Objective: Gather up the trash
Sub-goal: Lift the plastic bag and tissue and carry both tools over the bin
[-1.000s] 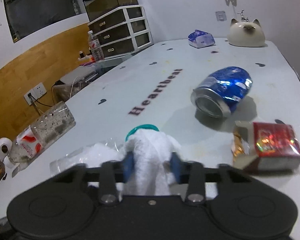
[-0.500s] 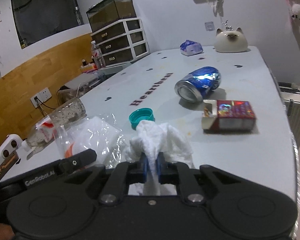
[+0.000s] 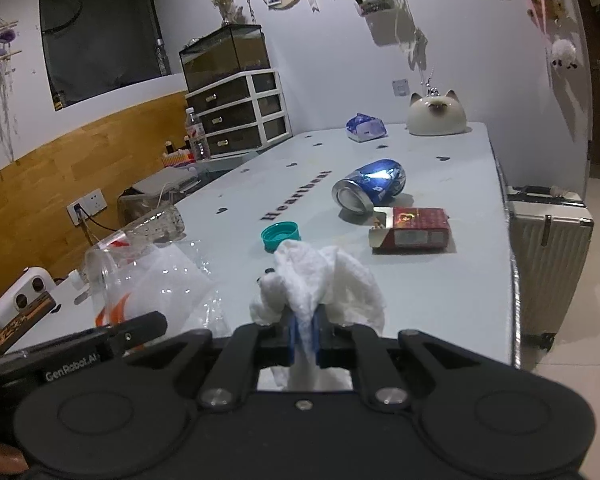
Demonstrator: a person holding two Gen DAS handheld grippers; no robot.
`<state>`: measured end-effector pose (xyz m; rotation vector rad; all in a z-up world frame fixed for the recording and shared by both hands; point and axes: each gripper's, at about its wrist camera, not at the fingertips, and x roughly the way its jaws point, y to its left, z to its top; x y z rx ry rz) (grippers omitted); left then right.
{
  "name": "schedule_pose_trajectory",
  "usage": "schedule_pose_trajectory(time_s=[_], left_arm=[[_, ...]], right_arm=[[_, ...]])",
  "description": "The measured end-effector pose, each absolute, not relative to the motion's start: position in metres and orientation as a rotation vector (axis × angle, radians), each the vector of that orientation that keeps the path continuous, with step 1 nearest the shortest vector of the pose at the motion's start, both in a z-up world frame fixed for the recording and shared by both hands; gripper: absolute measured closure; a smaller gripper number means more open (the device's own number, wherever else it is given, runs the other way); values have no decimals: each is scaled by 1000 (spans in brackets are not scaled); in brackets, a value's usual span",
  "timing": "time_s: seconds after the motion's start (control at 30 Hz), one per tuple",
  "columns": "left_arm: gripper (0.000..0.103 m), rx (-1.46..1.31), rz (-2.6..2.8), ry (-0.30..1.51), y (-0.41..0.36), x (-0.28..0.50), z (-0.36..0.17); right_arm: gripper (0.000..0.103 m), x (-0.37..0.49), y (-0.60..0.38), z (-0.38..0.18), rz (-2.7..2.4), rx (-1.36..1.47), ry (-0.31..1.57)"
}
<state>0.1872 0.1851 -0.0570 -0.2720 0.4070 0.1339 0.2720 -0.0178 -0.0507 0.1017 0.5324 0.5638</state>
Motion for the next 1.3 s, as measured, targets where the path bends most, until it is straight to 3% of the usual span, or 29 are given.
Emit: schedule_pose_trajectory(time_s=[0.67, 1.3], left_arm=[[95, -139, 84, 359, 105, 129, -29], [95, -79, -143, 371, -29, 140, -41]], right_arm=[[94, 196, -98, -34, 514, 120, 404], [94, 164, -233, -50, 313, 151, 381]])
